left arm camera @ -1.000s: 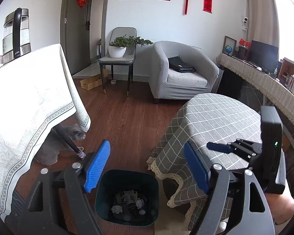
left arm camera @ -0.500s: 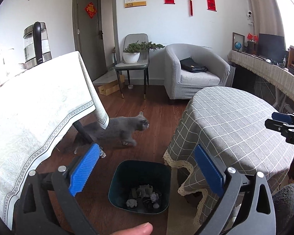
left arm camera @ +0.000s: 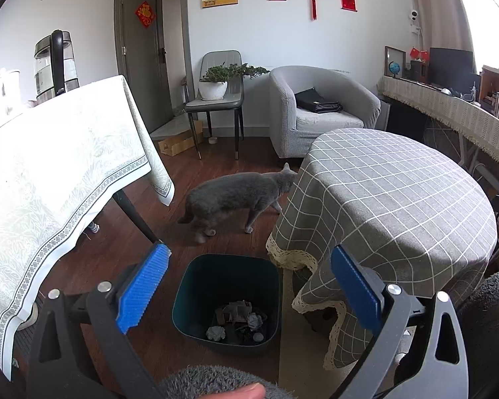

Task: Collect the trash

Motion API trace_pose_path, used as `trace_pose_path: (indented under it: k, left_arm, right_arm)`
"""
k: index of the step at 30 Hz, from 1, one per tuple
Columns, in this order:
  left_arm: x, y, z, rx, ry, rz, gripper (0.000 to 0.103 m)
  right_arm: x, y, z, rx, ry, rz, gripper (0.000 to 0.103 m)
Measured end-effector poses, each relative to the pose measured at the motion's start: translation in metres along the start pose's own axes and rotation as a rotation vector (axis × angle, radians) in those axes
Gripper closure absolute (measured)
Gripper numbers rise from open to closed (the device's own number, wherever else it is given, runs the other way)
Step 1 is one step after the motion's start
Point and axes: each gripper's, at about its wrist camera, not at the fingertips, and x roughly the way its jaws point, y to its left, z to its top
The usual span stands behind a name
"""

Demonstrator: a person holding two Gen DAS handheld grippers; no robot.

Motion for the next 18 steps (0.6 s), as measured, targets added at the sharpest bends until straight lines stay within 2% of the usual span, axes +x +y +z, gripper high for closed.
trace_pose_path:
  k: [6, 10, 12, 18]
  left_arm:
    - [0.004, 0.007, -0.005, -0.058, 0.005, 0.001, 0.003]
    - [0.006, -0.001, -0.006, -0.03, 0.006, 0.002, 0.003]
    - [0.006, -0.004, -0.007, -0.012, 0.006, 0.0, 0.003]
    - [0.009, -0.007, -0.008, -0.001, 0.018, 0.004, 0.003]
  right_arm:
    - [-0.004, -0.008, -0.012, 0.009, 0.005, 0.004, 0.012]
    - [-0.003, -0.004, -0.018, -0.023, -0.001, 0.038, 0.011]
    - [-0.009, -0.005, -0.019, -0.022, -0.029, 0.062, 0.006]
    - [-0.02, -0.003, -0.022, -0.016, -0.089, 0.131, 0.004]
